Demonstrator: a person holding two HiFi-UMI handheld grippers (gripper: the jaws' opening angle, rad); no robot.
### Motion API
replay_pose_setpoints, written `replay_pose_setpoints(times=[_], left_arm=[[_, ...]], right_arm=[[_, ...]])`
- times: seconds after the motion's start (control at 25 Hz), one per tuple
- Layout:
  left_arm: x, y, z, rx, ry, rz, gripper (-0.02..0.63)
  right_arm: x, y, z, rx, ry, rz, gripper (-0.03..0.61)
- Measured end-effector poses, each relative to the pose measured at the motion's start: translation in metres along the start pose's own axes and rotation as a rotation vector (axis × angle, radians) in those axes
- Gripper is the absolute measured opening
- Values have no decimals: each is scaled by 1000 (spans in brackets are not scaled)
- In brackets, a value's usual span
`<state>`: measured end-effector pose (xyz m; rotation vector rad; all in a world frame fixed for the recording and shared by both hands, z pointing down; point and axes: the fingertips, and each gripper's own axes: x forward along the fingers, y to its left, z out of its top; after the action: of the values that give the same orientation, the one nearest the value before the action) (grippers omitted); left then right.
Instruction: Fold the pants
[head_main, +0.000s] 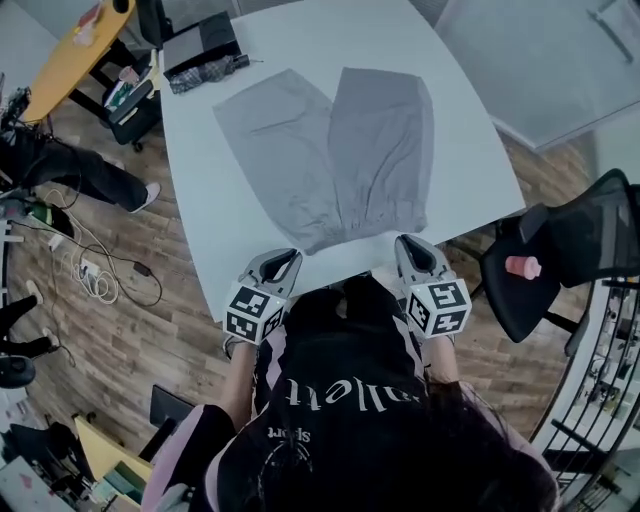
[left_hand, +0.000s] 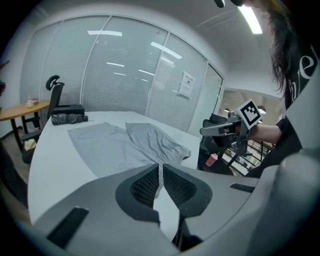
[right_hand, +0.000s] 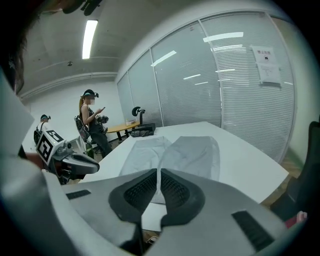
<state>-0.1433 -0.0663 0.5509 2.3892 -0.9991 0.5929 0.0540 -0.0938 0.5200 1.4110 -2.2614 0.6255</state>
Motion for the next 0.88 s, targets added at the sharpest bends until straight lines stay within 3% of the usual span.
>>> replay_pose_setpoints(times=[0.32, 0.44, 0.56, 0.68, 0.88], left_arm=[[30, 8, -35, -174, 97, 36, 40], [42, 11, -54, -244, 162, 58, 137], [50, 15, -70, -310, 201, 91, 143], [55, 18, -79, -360, 217, 117, 149], [64, 24, -86, -438, 219, 159, 153]], right_arm=[[22, -55, -20, 23, 104, -3, 31], [32, -73, -29, 25, 145, 6, 39], [41, -87, -42, 27, 194, 25, 119], [48, -101, -59, 41, 247, 26, 160], [59, -119, -90, 186, 313, 38, 204]])
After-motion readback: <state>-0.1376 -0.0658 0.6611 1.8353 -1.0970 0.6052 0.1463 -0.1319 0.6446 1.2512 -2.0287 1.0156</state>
